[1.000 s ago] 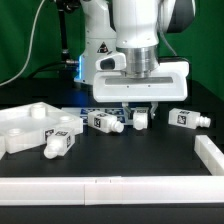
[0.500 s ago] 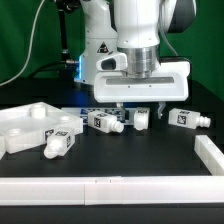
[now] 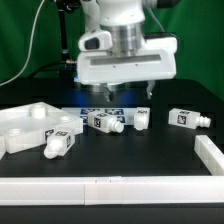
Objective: Assemble one leg
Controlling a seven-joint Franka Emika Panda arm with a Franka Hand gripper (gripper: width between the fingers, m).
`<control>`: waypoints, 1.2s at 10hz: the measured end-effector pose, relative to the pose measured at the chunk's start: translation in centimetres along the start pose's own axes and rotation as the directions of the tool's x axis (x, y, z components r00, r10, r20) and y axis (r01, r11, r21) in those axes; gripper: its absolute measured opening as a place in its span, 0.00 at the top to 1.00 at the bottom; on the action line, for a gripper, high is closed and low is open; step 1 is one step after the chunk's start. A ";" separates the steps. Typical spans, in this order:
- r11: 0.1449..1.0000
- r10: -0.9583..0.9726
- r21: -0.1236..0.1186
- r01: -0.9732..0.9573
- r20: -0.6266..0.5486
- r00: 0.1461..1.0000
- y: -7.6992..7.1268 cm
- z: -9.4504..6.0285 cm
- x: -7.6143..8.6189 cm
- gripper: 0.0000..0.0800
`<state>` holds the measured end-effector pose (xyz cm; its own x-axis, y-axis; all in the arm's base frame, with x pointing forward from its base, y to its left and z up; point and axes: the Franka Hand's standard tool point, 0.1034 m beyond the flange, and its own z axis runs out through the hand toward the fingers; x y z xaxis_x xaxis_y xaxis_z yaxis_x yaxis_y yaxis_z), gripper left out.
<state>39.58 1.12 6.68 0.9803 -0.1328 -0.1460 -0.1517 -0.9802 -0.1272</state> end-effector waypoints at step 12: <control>0.933 -0.352 -0.087 0.348 -0.037 0.935 7.4 -1.8 4.1 0.19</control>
Offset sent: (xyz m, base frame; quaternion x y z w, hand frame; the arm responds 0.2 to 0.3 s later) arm 0.0000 0.0000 0.0000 0.0000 0.0000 0.0000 1.0000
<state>42.71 -7.00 6.94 0.9749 0.2158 -0.0555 0.2108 -0.9739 -0.0838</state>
